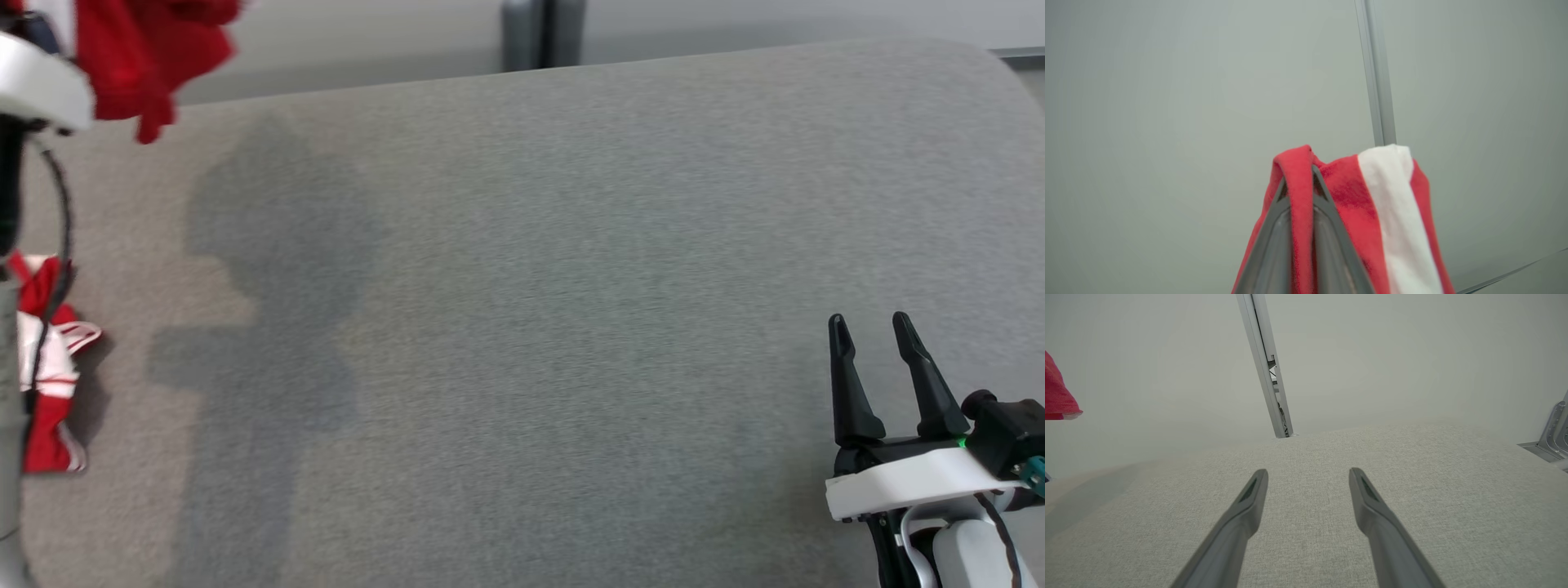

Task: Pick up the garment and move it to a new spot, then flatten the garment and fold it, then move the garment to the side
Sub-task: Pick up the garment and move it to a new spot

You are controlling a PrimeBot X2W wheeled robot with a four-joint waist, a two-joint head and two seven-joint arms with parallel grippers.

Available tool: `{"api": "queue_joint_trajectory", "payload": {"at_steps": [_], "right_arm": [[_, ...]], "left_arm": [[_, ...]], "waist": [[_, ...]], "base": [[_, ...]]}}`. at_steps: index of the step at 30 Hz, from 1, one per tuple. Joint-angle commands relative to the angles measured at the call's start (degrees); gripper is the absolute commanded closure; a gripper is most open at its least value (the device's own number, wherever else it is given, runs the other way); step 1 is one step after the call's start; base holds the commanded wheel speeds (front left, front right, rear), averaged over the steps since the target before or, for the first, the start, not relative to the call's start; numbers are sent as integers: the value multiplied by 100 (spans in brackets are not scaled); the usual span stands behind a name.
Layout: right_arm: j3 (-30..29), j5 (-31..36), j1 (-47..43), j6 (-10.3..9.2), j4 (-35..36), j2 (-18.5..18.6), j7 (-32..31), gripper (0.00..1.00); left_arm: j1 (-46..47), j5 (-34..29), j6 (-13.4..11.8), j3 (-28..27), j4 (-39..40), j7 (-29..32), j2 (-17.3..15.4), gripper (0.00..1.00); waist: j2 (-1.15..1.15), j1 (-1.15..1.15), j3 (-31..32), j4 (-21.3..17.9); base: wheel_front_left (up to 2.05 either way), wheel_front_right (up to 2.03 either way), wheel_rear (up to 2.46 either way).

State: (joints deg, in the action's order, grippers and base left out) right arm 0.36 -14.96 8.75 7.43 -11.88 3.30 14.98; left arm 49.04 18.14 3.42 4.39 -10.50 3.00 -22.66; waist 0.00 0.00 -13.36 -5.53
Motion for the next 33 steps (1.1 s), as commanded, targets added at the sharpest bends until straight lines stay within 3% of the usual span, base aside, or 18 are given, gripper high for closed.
{"api": "queue_joint_trajectory", "payload": {"at_steps": [1,16,32,33], "right_arm": [[-2,-36,-62,11,-22,5,30,0],[74,-169,-138,11,-108,-28,31,0],[117,-145,-47,11,-168,-30,31,0],[131,-131,-44,11,-170,-29,31,0]], "left_arm": [[142,20,30,115,70,5,141,100],[-426,19,83,1414,-262,-252,1419,100],[-2193,236,8,1920,-1917,-1036,1752,100],[-2229,249,11,1936,-1993,-1106,1776,93]], "waist": [[0,0,118,-284],[0,0,217,-1203],[0,0,56,-1141],[0,0,60,-1106]], "base": [[0,0,0],[0,0,0],[0,0,0],[0,0,0]]}}
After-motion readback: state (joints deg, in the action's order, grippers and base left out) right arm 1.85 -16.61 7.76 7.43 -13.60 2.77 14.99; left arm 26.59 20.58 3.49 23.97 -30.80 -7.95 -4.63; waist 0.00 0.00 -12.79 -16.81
